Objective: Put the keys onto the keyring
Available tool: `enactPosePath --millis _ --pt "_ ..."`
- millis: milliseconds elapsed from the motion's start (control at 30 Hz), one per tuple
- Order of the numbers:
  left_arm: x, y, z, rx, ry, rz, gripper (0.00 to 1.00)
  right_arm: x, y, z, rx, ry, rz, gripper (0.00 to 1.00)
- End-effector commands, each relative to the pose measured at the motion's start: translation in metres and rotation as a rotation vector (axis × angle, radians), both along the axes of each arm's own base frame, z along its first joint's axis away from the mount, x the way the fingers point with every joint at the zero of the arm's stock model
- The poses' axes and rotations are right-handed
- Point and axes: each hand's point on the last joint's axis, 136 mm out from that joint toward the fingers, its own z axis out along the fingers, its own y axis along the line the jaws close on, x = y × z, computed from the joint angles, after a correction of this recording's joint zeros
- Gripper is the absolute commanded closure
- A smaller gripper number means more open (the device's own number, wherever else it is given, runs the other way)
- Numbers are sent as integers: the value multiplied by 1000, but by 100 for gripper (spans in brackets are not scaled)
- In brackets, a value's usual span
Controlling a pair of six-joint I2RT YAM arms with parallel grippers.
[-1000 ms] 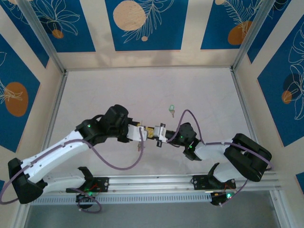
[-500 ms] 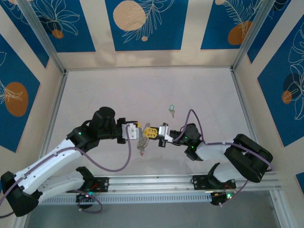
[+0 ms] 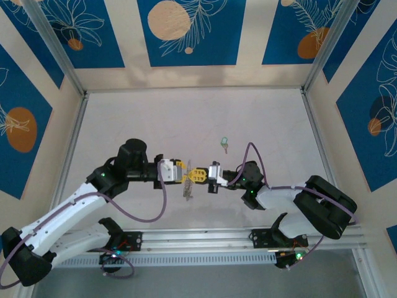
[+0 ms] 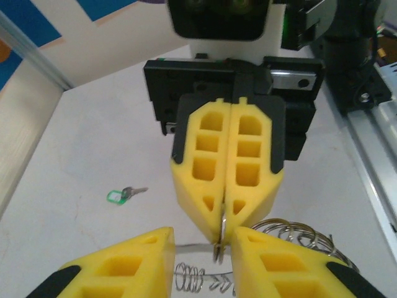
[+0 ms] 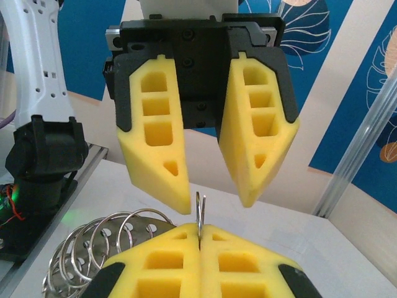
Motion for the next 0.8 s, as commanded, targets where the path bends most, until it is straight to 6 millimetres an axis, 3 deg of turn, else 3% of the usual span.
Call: enactPosePath --millis 0,200,267,567,767 --pt "-10 -5 4 -22 50 -73 72 -5 -2 29 78 -69 19 100" --pt "-9 -3 -1 -1 63 -66 72 -7 -2 31 82 -75 26 100" --pt "-5 -2 -2 0 63 -52 78 -8 -3 31 83 -78 30 100" --pt "-6 5 -3 2 54 -40 78 -10 -3 32 83 -82 31 100" --pt "-9 4 5 -37 31 -57 83 -11 -2 31 73 -78 43 100"
